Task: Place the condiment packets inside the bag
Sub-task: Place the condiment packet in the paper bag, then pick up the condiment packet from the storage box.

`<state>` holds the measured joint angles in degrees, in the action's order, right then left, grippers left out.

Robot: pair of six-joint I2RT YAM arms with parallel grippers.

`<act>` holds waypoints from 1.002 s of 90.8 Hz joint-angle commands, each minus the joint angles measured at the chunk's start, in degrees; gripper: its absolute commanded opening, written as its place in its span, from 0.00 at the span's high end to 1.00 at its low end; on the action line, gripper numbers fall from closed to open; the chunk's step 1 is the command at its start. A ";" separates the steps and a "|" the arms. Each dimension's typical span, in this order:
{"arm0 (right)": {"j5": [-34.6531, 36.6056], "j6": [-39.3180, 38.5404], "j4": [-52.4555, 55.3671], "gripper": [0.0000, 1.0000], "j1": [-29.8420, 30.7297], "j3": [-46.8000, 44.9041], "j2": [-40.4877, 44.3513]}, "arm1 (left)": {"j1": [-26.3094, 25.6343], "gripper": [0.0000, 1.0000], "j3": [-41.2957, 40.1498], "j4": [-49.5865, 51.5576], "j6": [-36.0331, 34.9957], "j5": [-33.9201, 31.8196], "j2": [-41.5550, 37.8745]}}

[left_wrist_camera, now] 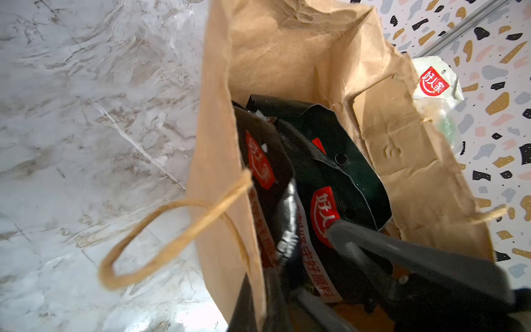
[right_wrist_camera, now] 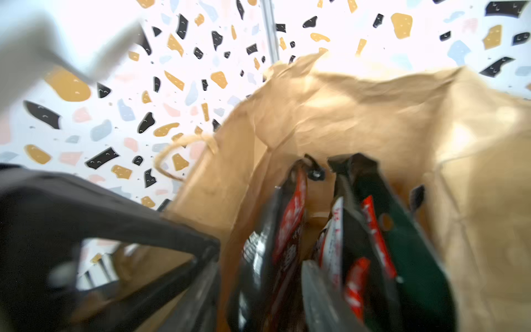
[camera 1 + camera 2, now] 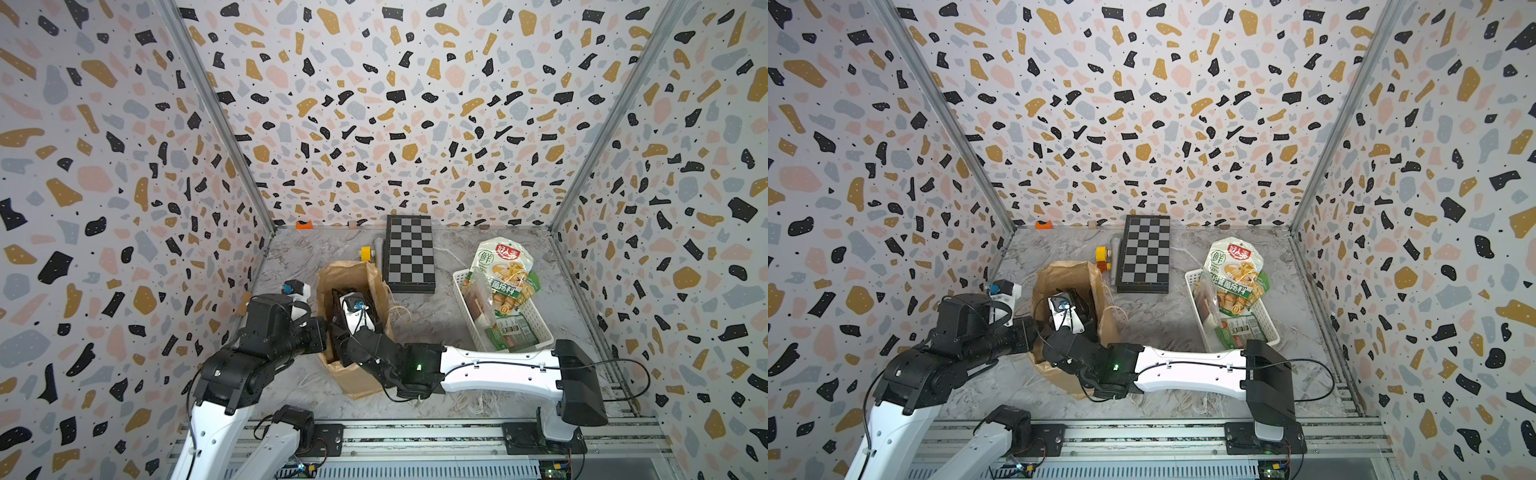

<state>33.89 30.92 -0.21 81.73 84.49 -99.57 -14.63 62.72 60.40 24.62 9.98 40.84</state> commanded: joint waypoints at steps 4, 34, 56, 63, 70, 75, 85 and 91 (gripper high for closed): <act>-5.05 -6.46 3.24 0.36 -1.53 1.42 8.06 | 0.13 1.00 0.47 -4.24 -1.27 -0.43 -0.42; -14.38 -17.18 27.02 0.06 -19.70 -2.69 25.78 | 0.13 1.00 2.19 -2.86 -4.64 0.33 0.37; -28.07 -26.18 32.42 0.01 -61.92 -16.20 33.72 | 0.10 1.00 1.79 -2.76 -6.03 2.17 0.75; -36.36 -27.74 29.71 0.01 -74.68 -17.86 30.34 | 0.13 1.00 1.31 -2.91 -6.28 2.84 1.03; -45.33 -27.89 25.22 0.01 -84.59 -18.10 25.08 | 0.13 1.00 1.25 -2.74 -6.58 3.31 1.51; -49.86 -27.58 21.94 0.01 -89.02 -17.13 20.60 | 0.13 1.00 1.20 -2.67 -6.73 3.60 1.69; -54.33 -30.77 18.75 0.01 -91.38 -12.02 12.34 | 0.12 1.00 1.11 -2.81 -7.04 4.03 2.03; -58.75 -33.84 20.22 0.01 -91.40 -7.42 6.87 | 0.12 1.00 1.09 -2.68 -7.28 3.92 2.27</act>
<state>-13.15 2.44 22.59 -10.11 69.38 -87.81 -14.63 62.83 60.42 18.92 12.73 43.03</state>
